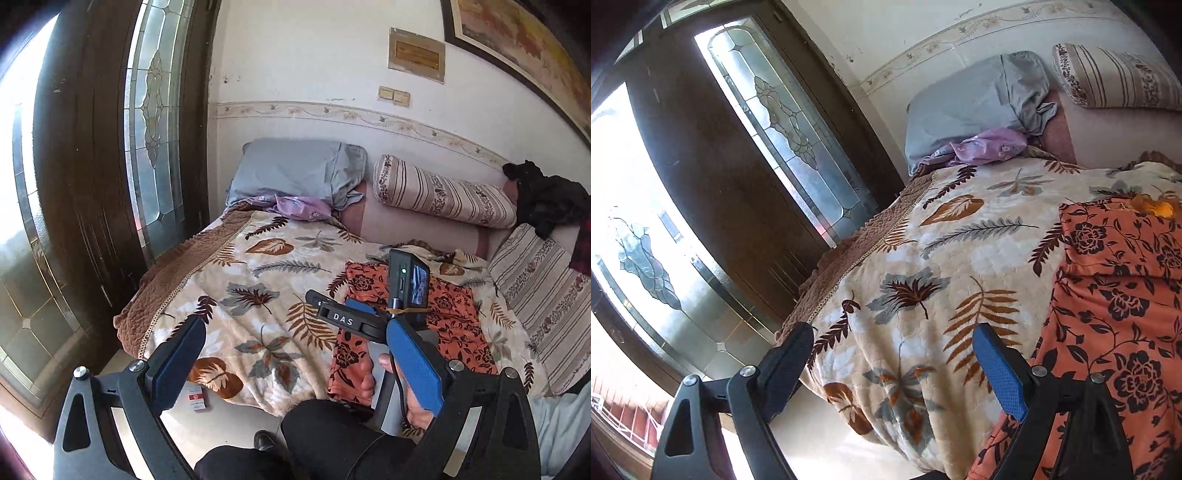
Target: Fold small clothes
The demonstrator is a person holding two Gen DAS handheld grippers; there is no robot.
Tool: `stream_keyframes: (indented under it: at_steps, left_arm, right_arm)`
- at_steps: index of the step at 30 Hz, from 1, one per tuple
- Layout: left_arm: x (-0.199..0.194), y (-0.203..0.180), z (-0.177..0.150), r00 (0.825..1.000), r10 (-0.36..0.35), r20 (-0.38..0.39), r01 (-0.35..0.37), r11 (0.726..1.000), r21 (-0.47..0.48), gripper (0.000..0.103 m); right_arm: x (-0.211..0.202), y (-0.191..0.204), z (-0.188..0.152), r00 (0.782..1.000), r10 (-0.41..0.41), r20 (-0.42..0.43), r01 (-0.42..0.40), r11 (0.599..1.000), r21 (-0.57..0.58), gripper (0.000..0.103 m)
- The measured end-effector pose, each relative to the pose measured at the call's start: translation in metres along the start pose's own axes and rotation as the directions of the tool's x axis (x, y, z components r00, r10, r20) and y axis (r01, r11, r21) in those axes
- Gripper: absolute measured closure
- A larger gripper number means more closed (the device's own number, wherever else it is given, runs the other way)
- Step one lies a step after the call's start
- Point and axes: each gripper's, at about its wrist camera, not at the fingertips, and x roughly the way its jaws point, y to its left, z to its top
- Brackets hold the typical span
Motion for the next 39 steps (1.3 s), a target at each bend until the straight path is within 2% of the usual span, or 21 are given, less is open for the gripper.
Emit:
stream_keyframes:
  at_steps: [4,7,9,12,14,16,18,20,22,24,25,27,30,32,34,38,39]
  left_arm:
    - [-0.008,0.009,0.013,0.998,-0.001,0.057,0.008,0.992,-0.123,0.005]
    - [0.002,0.023,0.021,0.996,-0.018,0.092,0.040,0.968,-0.248,0.005]
    - [0.019,0.030,0.022,0.996,-0.039,0.077,0.062,0.947,-0.315,0.005]
    - [0.053,0.034,0.013,0.994,-0.090,0.064,0.106,0.943,-0.314,0.005]
    - [0.083,0.036,0.000,0.992,-0.126,0.028,0.129,0.947,-0.293,0.005]
    - [0.121,0.041,-0.017,0.988,-0.149,-0.051,0.127,0.944,-0.304,0.005]
    - [0.162,0.043,-0.037,0.973,-0.188,-0.135,0.135,0.934,-0.330,0.005]
    - [0.201,0.039,-0.055,0.952,-0.226,-0.209,0.138,0.920,-0.367,0.005]
    - [0.238,0.027,-0.075,0.918,-0.274,-0.289,0.147,0.908,-0.392,0.005]
    - [0.270,0.006,-0.095,0.878,-0.309,-0.365,0.155,0.906,-0.393,0.005]
    - [0.282,-0.005,-0.104,0.859,-0.326,-0.396,0.168,0.908,-0.384,0.005]
    - [0.303,-0.027,-0.122,0.826,-0.323,-0.461,0.168,0.923,-0.345,0.005]
    - [0.320,-0.044,-0.142,0.806,-0.282,-0.520,0.152,0.948,-0.279,0.005]
    - [0.326,-0.047,-0.150,0.793,-0.251,-0.555,0.134,0.961,-0.242,0.005]
    - [0.323,-0.047,-0.155,0.794,-0.233,-0.562,0.133,0.968,-0.213,0.005]
    - [0.321,-0.043,-0.161,0.777,-0.223,-0.589,0.141,0.973,-0.182,0.005]
    - [0.321,-0.043,-0.162,0.774,-0.220,-0.594,0.148,0.974,-0.169,0.005]
  right_arm:
    - [-0.023,-0.007,0.009,0.998,0.044,0.042,-0.044,0.999,0.010,0.013]
    - [-0.050,-0.027,0.013,0.995,0.023,0.094,-0.022,1.000,-0.004,0.013]
    - [-0.072,-0.051,0.014,0.990,-0.040,0.133,0.043,0.999,-0.017,0.013]
    - [-0.114,-0.105,0.013,0.976,-0.147,0.160,0.142,0.989,0.040,0.013]
    - [-0.141,-0.147,0.007,0.972,-0.208,0.113,0.197,0.975,0.099,0.013]
    - [-0.172,-0.189,-0.008,0.954,-0.293,0.067,0.282,0.950,0.137,0.013]
    - [-0.203,-0.232,-0.030,0.932,-0.361,-0.012,0.356,0.911,0.207,0.013]
    - [-0.233,-0.275,-0.056,0.923,-0.373,-0.091,0.382,0.873,0.302,0.013]
    - [-0.259,-0.314,-0.081,0.909,-0.386,-0.155,0.416,0.818,0.398,0.013]
    - [-0.282,-0.346,-0.102,0.900,-0.397,-0.179,0.432,0.760,0.485,0.013]
    - [-0.292,-0.360,-0.111,0.900,-0.396,-0.182,0.430,0.738,0.520,0.013]
    - [-0.303,-0.382,-0.122,0.914,-0.354,-0.200,0.403,0.721,0.564,0.013]
    - [-0.316,-0.400,-0.133,0.912,-0.339,-0.231,0.410,0.717,0.564,0.015]
    - [-0.324,-0.408,-0.144,0.918,-0.320,-0.235,0.396,0.717,0.574,0.015]
    - [-0.329,-0.413,-0.155,0.920,-0.309,-0.242,0.393,0.715,0.578,0.015]
    - [-0.327,-0.410,-0.170,0.952,-0.218,-0.213,0.304,0.734,0.607,0.018]
    - [-0.323,-0.407,-0.172,0.960,-0.181,-0.215,0.277,0.744,0.609,0.028]
